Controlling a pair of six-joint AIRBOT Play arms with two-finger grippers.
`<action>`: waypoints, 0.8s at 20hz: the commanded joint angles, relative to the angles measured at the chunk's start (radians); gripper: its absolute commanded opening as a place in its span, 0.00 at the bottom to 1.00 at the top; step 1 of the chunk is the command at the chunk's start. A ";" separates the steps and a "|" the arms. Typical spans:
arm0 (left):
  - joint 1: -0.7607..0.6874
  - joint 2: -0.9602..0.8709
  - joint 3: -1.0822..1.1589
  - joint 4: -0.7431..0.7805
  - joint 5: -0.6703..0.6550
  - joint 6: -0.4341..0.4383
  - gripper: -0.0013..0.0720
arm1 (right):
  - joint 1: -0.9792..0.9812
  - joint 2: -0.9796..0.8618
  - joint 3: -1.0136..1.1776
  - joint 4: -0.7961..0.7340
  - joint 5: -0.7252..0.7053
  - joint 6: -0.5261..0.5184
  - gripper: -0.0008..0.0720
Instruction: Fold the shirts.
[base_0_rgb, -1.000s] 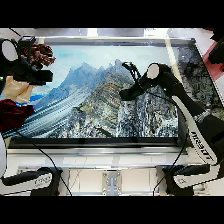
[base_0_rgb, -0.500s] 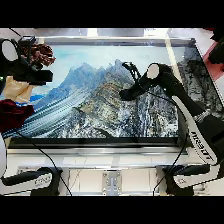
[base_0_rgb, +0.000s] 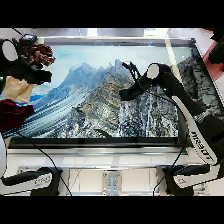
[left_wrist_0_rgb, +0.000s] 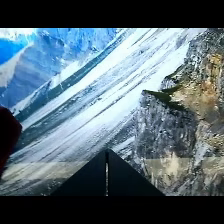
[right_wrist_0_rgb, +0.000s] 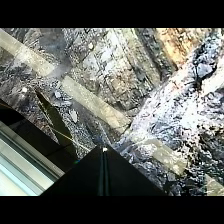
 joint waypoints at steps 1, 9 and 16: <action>0.000 0.000 0.001 0.045 0.051 0.093 0.03 | 0.000 0.001 0.000 -0.009 -0.010 0.000 0.06; 0.000 0.000 0.001 0.026 0.221 0.073 0.03 | 0.001 0.001 0.000 -0.009 -0.032 0.000 0.26; 0.103 -0.066 -0.027 0.397 0.293 -0.035 0.96 | 0.001 0.001 0.000 -0.054 -0.072 0.000 0.57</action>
